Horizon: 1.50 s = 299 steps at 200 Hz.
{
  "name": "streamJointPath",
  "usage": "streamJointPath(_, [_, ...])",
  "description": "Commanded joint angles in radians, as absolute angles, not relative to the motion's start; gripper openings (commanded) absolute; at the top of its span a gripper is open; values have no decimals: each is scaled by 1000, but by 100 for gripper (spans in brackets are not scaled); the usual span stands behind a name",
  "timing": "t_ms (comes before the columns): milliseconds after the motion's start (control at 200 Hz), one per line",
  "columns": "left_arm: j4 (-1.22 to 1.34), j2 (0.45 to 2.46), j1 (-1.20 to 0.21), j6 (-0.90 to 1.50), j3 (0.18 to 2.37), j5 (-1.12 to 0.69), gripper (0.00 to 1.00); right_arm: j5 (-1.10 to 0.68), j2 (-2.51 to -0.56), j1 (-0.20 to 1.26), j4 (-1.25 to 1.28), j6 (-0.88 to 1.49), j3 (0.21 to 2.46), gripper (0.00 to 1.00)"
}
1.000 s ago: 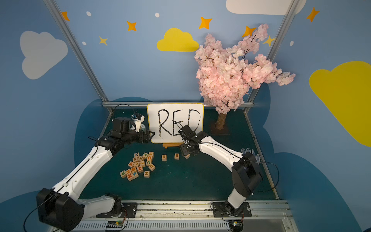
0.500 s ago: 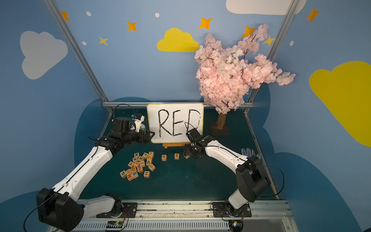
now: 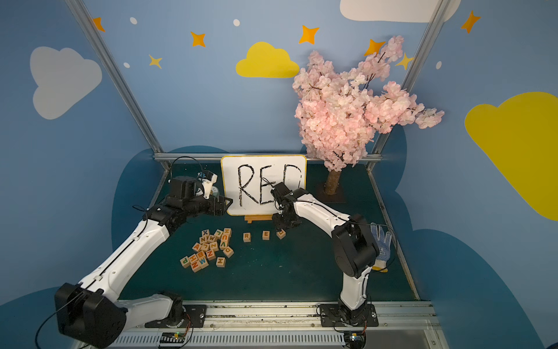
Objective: Assemble the uppercase word "red" with letter blocks
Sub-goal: Pick up the letter block from the center of the board.
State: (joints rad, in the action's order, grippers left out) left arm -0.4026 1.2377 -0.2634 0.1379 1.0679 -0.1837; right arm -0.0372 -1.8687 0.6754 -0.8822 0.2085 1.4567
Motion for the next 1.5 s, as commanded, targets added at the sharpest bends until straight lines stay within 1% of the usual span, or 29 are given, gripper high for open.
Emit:
streamJointPath(0, [-405, 1220, -259, 130, 1077, -179, 86, -35, -1923, 672, -981, 85, 1494, 59])
streamJointPath(85, [-406, 1220, -259, 129, 1077, -173, 86, -70, -1938, 672, -967, 73, 1499, 59])
streamJointPath(185, [-406, 1223, -259, 128, 1077, -175, 86, -71, -1945, 678, -949, 74, 1497, 59])
streamJointPath(380, [-408, 1229, -259, 129, 1077, -175, 86, -31, -1982, 686, -926, 81, 1502, 58])
streamJointPath(796, [-407, 1231, -258, 127, 1077, -173, 86, -4, -2029, 695, -900, 106, 1512, 45])
streamJointPath(896, [-407, 1230, -258, 128, 1077, -172, 86, 0, -2034, 698, -899, 114, 1513, 39])
streamJointPath(991, [-407, 1229, -258, 129, 1077, -173, 86, 1, -2025, 699, -900, 122, 1510, 29])
streamJointPath(1051, [-407, 1229, -258, 128, 1077, -174, 86, 4, -2013, 702, -900, 131, 1500, 22])
streamJointPath(1116, [-408, 1230, -258, 129, 1077, -175, 86, 9, -1989, 705, -899, 147, 1485, 18])
streamJointPath(1287, [-405, 1230, -258, 130, 1077, -178, 86, 39, -1888, 719, -895, 246, 1435, 16])
streamJointPath(1492, [-403, 1227, -258, 133, 1077, -186, 86, 54, -1776, 729, -819, 462, 1329, 19])
